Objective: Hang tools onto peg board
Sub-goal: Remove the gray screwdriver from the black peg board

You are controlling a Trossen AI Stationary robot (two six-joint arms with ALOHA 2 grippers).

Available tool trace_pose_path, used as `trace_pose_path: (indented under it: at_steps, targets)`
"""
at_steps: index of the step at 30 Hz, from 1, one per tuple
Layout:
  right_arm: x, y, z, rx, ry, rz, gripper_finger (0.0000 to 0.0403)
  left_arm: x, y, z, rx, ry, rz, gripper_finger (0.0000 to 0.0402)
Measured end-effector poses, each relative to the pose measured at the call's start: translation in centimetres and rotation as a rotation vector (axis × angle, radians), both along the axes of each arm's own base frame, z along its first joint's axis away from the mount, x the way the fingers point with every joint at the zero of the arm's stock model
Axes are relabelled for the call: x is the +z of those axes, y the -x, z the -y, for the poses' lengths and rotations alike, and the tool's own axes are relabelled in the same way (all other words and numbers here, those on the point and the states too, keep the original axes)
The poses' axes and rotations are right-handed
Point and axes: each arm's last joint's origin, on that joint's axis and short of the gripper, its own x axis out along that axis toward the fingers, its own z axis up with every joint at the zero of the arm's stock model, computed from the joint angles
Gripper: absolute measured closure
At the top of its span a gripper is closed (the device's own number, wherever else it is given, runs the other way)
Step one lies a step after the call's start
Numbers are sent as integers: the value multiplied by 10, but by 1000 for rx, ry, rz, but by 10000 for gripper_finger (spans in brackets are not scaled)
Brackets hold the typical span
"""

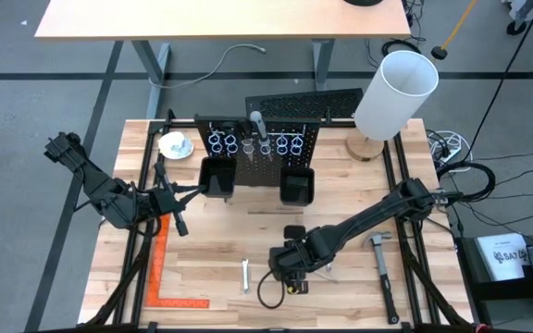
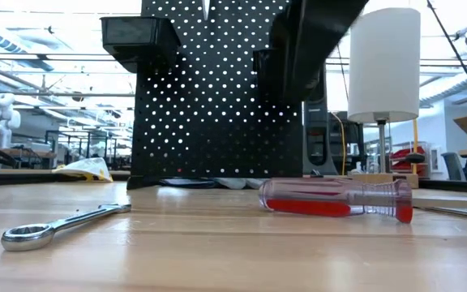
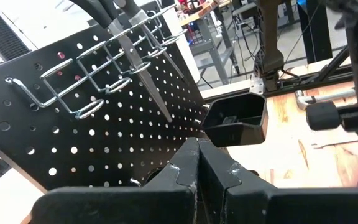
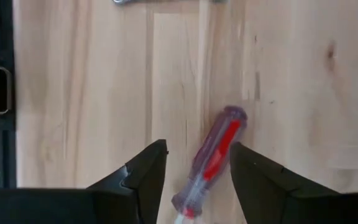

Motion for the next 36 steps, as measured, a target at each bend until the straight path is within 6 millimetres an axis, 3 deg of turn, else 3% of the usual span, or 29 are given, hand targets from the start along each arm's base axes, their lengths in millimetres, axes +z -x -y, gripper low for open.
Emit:
trace_pose_path:
  at_steps: [7,14,19,24,28,36]
  targets:
    - [52,-2,2,46,22,36,248,0,0,0,0,5,2,393]
    - [122,-1,7,89,175,250,259,0,0,0,0,5,2,393]
    - [177,4,15,90,447,479,259,0,0,0,1,14,6,393]
    - [214,7,24,7,830,666,259,0,0,0,2,14,6,393]
    - [234,0,40,-138,965,737,259,0,0,0,1,15,7,393]
    - [251,-12,73,-332,1000,812,259,0,0,0,2,16,7,393]
